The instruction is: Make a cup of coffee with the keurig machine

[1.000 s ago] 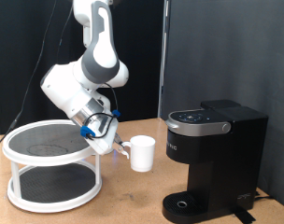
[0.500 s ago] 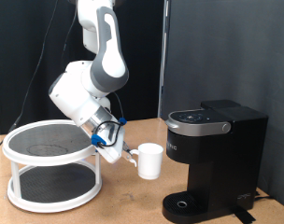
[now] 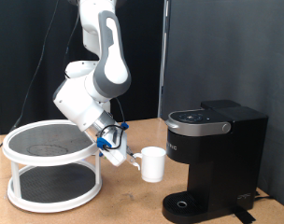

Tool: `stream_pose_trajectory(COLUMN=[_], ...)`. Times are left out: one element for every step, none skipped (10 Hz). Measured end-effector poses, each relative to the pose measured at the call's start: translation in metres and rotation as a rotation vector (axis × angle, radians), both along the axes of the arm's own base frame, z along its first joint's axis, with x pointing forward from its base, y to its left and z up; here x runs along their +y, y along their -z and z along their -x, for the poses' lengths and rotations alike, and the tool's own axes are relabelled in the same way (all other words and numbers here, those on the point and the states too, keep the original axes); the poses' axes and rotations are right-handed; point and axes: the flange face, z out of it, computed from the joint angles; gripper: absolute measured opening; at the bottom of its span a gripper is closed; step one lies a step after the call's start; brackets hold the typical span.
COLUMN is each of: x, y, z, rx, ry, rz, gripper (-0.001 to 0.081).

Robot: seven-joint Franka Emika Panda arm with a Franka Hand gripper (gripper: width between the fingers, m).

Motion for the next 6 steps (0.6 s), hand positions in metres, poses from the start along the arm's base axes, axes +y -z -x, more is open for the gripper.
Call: stream_pose_trajectory(x=[0.0,0.001,0.001,0.004,0.007,0.011], y=[0.002,0.004,0.006,0.008,0.01,0.01], z=[0.001,0.003,0.003,0.004,0.003,0.002], rx=[0.0,0.003,-0.003,-0.01,-0.015,-0.016], ry=[-0.004,-0.005,0.001,0.0,-0.003,-0.006], rz=[0.001,0.003,0.013,0.014,0.009,0.005], gripper=[0.0001,0.0001,0.0001,0.0001,0.0001,0.0001])
